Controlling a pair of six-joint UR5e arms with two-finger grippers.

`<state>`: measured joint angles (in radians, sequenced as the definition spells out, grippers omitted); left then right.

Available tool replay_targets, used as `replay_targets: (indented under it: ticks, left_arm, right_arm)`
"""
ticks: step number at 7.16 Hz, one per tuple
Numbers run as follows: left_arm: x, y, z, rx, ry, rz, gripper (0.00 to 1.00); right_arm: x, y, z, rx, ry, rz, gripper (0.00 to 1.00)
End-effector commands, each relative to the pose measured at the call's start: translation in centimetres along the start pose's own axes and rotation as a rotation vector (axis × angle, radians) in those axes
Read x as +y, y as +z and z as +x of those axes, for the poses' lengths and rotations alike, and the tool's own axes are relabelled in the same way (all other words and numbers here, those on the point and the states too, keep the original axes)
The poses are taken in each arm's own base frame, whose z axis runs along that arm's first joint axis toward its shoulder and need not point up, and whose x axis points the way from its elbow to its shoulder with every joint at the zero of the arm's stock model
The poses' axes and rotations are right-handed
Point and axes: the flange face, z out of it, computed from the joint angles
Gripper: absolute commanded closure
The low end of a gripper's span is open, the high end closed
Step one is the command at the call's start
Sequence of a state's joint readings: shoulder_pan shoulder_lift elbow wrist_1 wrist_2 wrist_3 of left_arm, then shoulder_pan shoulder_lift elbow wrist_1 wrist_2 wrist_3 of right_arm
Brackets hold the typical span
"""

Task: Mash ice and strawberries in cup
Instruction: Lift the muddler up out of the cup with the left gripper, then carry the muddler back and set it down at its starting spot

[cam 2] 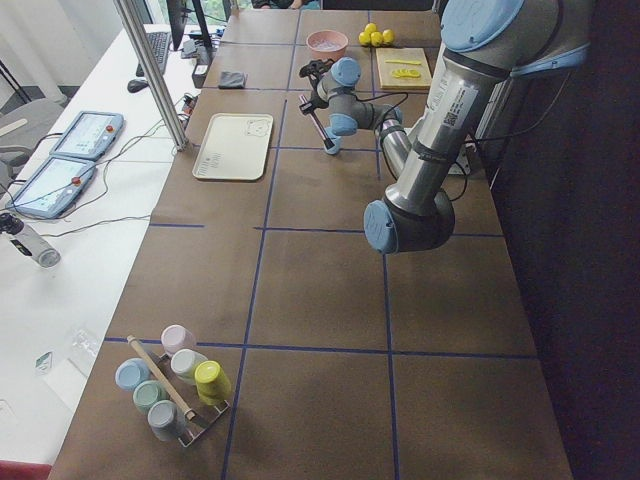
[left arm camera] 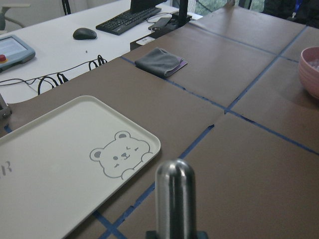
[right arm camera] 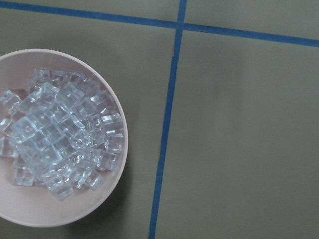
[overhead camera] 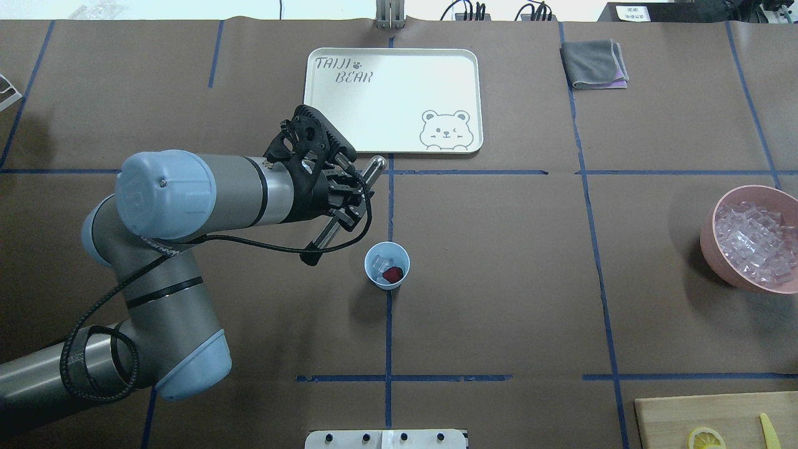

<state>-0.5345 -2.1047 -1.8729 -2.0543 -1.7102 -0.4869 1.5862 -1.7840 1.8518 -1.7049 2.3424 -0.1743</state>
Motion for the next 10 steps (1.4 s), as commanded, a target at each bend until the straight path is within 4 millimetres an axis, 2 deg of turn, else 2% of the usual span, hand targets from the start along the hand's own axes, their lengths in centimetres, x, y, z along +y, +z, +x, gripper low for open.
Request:
replay_targets:
  ticks: [1, 2, 4, 5, 7, 8, 9, 10]
  left_arm:
    - [1.4, -2.4, -3.5, -0.039, -0.054, -0.29, 1.0]
    - [3.0, -4.0, -6.5, -0.052, -0.03, -0.384, 1.0]
    - [3.8, -6.7, -12.8, -0.122, -0.182, -0.55, 1.0]
    - [4.6, -7.5, -15.0, -0.172, -0.23, -0.596, 0.97]
    - [10.7, -12.0, -25.1, -0.304, -0.409, -0.656, 0.93]
    - [13.6, -13.7, -29.4, -0.316, -0.524, -0.683, 0.93]
    - [16.0, -14.8, -32.6, -0.35, -0.59, -0.704, 0.93]
    - [18.5, -14.9, -34.1, -0.366, -0.621, -0.732, 0.93]
  right_arm:
    - [0.0, 0.1, 0.1, -0.001, 0.004, -0.003, 0.01]
    - [0.0, 0.1, 0.1, -0.002, 0.004, -0.003, 0.01]
    - [0.0, 0.1, 0.1, -0.002, 0.004, -0.003, 0.01]
    - [0.0, 0.1, 0.1, -0.002, 0.004, -0.003, 0.01]
    - [0.1, 0.2, 0.1, -0.004, 0.005, -0.004, 0.01]
    - [0.1, 0.2, 0.1, -0.004, 0.005, -0.004, 0.01]
    - [0.1, 0.2, 0.1, -0.004, 0.005, -0.004, 0.01]
    - [0.1, 0.2, 0.1, -0.004, 0.005, -0.004, 0.01]
